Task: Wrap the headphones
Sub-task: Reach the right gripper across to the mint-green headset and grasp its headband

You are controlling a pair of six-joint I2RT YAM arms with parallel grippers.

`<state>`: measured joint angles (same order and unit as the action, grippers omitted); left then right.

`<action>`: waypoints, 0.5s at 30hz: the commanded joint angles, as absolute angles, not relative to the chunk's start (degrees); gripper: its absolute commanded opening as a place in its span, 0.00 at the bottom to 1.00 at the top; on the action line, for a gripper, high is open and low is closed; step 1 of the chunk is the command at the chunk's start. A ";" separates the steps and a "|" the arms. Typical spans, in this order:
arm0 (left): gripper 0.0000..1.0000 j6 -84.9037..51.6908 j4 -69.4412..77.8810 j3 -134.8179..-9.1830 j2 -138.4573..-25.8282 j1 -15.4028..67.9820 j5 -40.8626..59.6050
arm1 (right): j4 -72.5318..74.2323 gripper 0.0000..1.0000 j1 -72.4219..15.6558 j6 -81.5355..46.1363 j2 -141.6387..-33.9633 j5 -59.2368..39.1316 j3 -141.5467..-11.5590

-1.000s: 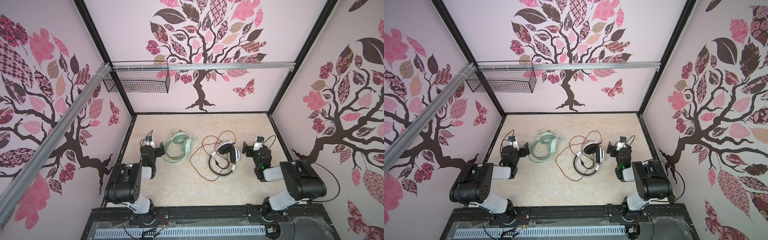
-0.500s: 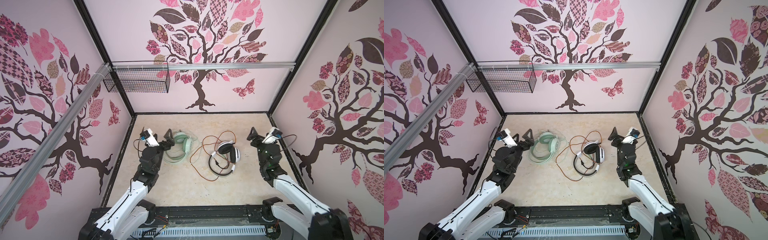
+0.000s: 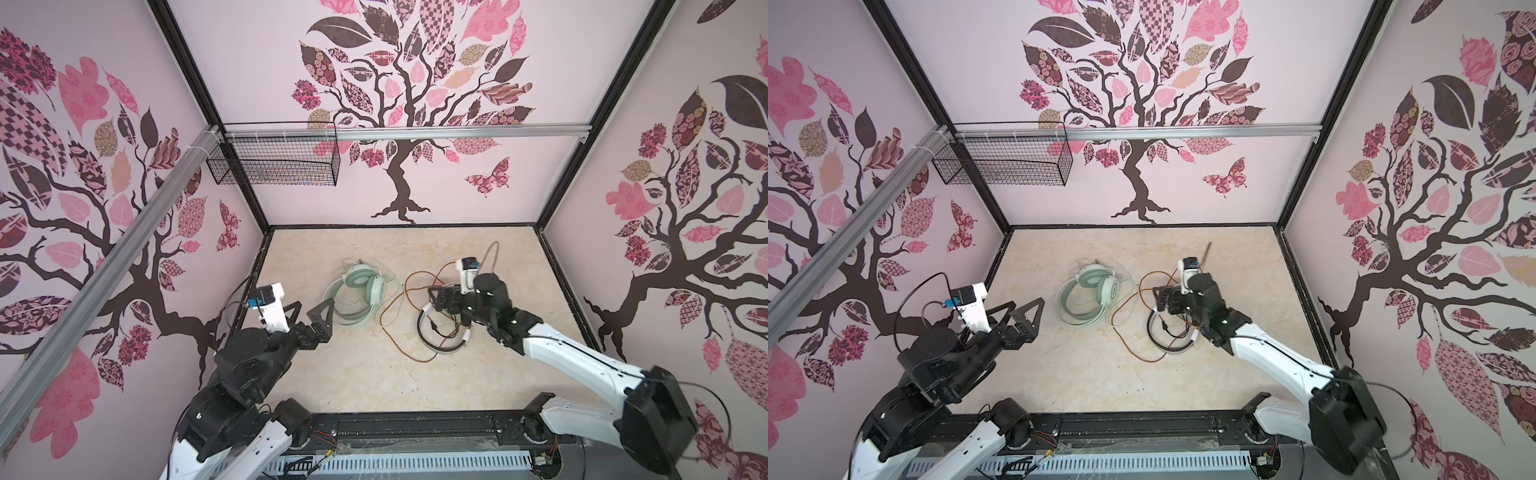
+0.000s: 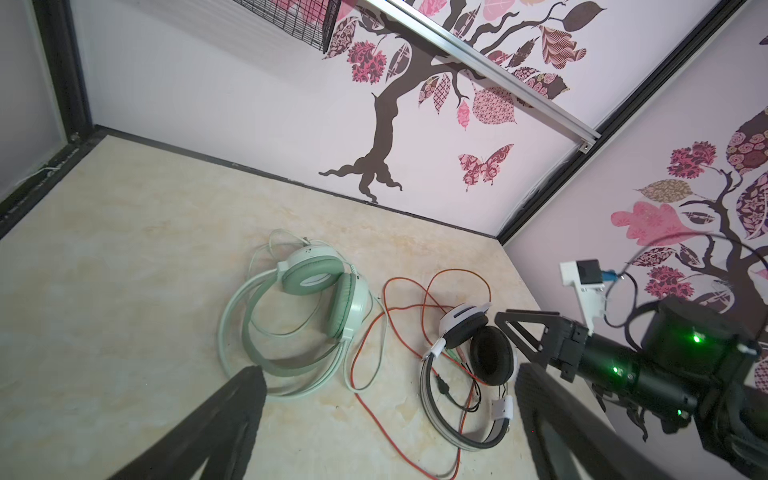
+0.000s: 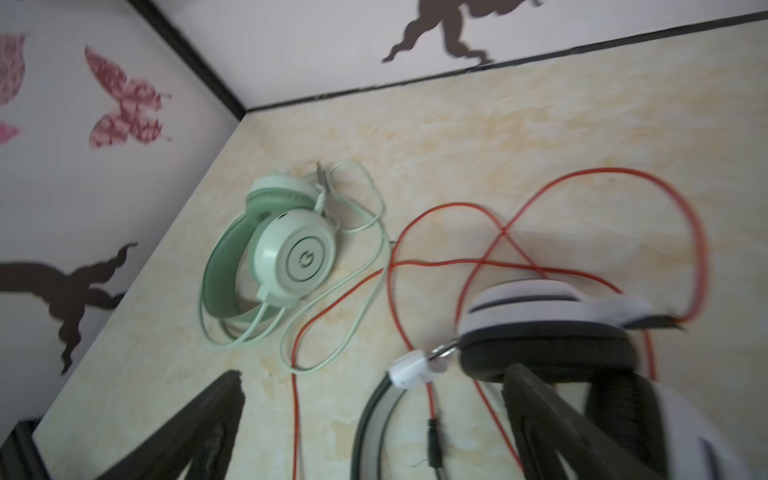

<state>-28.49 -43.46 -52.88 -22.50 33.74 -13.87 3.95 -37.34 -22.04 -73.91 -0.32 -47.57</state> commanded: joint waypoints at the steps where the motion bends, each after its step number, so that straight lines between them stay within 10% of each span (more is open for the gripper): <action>1: 0.97 -25.80 -50.42 -51.63 -19.51 33.61 -13.10 | -4.99 1.00 -41.18 -20.56 -84.56 1.52 -59.41; 15: 0.94 -23.72 -49.65 -49.22 -12.63 33.55 -14.74 | -42.68 1.00 -50.70 -32.88 -131.62 18.45 -122.42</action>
